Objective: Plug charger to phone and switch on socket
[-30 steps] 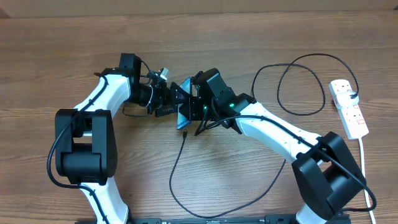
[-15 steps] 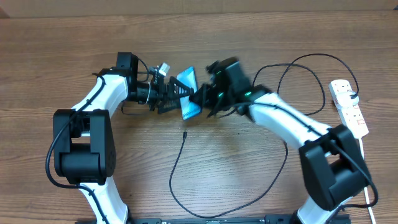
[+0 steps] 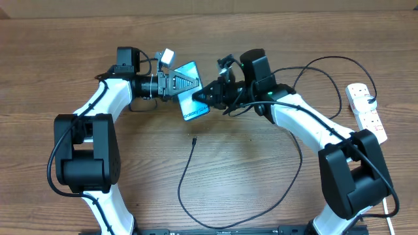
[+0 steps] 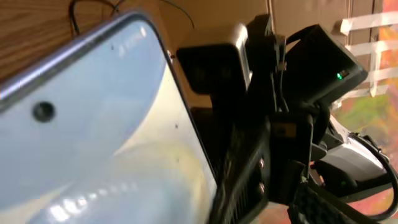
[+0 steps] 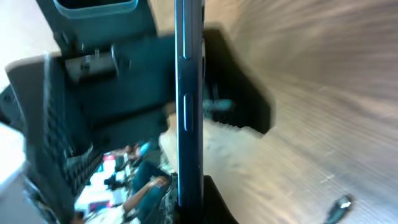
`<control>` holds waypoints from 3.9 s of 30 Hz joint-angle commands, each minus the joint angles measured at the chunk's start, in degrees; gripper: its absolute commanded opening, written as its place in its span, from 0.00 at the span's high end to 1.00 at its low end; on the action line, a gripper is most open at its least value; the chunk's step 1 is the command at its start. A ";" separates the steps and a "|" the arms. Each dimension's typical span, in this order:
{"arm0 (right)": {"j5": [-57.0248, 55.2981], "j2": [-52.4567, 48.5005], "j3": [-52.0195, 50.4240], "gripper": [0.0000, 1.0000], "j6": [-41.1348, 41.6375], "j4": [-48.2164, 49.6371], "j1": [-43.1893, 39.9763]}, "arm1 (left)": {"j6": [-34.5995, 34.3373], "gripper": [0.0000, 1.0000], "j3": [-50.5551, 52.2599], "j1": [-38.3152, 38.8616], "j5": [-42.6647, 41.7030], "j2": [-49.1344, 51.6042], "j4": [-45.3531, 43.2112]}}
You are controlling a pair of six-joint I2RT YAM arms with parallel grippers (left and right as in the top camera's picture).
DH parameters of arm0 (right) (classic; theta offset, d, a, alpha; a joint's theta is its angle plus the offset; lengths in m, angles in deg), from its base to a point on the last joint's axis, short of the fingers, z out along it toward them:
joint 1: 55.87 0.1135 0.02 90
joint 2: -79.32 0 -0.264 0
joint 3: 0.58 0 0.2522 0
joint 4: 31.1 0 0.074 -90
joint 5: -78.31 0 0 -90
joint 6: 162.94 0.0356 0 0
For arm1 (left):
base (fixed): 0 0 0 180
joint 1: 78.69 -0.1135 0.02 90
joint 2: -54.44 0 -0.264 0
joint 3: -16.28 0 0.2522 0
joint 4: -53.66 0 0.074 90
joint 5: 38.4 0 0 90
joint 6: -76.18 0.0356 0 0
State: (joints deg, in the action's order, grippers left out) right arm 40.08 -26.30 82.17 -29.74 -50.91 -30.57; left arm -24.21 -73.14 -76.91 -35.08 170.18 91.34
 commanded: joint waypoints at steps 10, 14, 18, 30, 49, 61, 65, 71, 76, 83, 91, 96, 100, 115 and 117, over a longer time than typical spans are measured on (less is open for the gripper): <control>-5.95 0.37 0.79 0.96 7.85 1.01 0.57 | -22.64 0.33 -0.74 0.50 -3.89 0.17 -20.09; -10.56 0.37 0.79 0.96 7.93 2.12 0.57 | -25.05 0.36 -0.74 0.50 -3.87 0.17 -21.18; -14.51 0.37 0.79 0.96 11.10 4.83 0.59 | -29.38 0.40 -0.74 0.48 -3.89 0.17 -22.10; -18.34 0.37 0.76 0.96 12.98 5.38 0.59 | -47.28 0.80 -0.74 0.50 -3.87 0.17 -39.65; -16.11 4.33 0.85 0.35 -5.46 -6.21 -3.30 | -51.34 0.96 -0.68 0.37 -3.91 0.17 -41.92; -17.33 13.90 0.70 0.00 -19.91 -36.94 -12.68 | -38.82 0.96 -0.46 0.39 -2.89 0.17 -26.18; -20.87 13.90 0.70 0.00 -19.91 -38.32 -12.96 | -30.34 0.96 -0.46 0.48 -2.78 0.17 -18.03; -22.84 13.90 0.70 0.00 -19.91 -38.23 -12.96 | -7.41 0.95 -0.44 2.08 -2.27 0.17 6.56; -22.84 13.90 0.70 0.00 -19.91 -38.23 -12.96 | 3.13 0.96 -0.44 4.74 14.08 0.17 24.79; -22.84 13.90 0.70 0.00 -19.91 -38.23 -12.96 | 4.20 0.96 -0.44 9.09 20.61 0.17 30.71; -22.84 13.90 0.70 0.00 -19.91 -38.23 -12.96 | 4.17 0.96 -0.44 9.97 20.79 0.17 27.96; -22.84 13.90 0.70 0.00 -19.91 -38.23 -12.96 | 4.02 0.96 -0.44 10.03 20.87 0.17 26.32; -22.84 13.90 0.70 0.00 -19.91 -38.23 -12.96 | 4.02 0.96 -0.44 10.03 20.92 0.17 26.38; -22.84 13.90 0.70 0.00 -19.91 -38.23 -12.96 | -4.04 0.96 -0.44 10.03 20.98 0.17 17.59; -22.84 13.90 0.70 0.00 -19.91 -38.23 -12.96 | -11.32 0.96 -0.44 10.03 22.49 0.17 11.10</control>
State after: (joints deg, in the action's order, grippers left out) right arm 17.87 -13.43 83.11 -49.01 -89.46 -43.40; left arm -25.20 -73.03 -66.73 -12.46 172.11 107.98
